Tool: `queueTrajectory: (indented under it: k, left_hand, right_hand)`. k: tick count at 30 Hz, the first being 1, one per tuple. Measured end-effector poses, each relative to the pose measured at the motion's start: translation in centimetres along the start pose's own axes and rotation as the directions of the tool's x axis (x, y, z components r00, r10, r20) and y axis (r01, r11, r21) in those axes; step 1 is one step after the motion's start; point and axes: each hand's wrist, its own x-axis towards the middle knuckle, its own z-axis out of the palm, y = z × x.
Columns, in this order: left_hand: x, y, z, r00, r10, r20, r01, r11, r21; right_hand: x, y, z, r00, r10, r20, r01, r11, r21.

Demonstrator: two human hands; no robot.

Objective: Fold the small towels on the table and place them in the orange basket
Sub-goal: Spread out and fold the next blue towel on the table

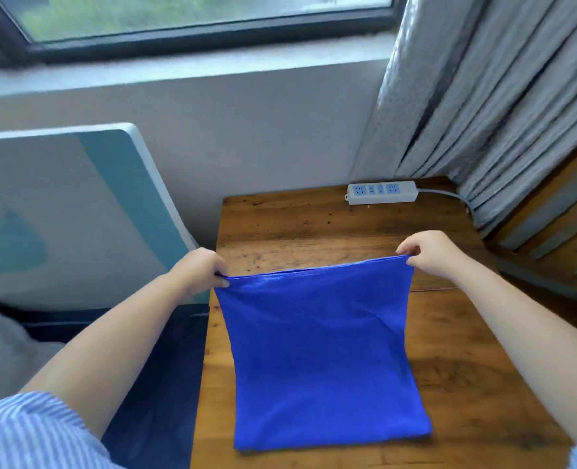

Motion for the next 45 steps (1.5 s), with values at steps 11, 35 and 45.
queueTrajectory:
  k: [11,35,45]
  left_hand:
    - [-6.9,2.5,-8.1,0.567,-0.441,-0.696,-0.195,0.749,-0.633]
    - [-6.7,2.5,-13.3,0.564,-0.48,-0.672,-0.023,0.804,-0.594]
    - [-2.2,1.3,-12.9,0.593,-0.475,-0.65,-0.027,0.796,-0.605]
  right_hand:
    - [-6.4,-7.3,-6.8,0.649,0.102,-0.754,0.093,0.973,0.211]
    - [-4.4,-9.3,-12.8,0.629,-0.004,-0.778,0.188,0.971,0.148]
    - [0.4,-9.2,-11.6,0.644,-0.06,-0.762,0.23,0.966,0.118]
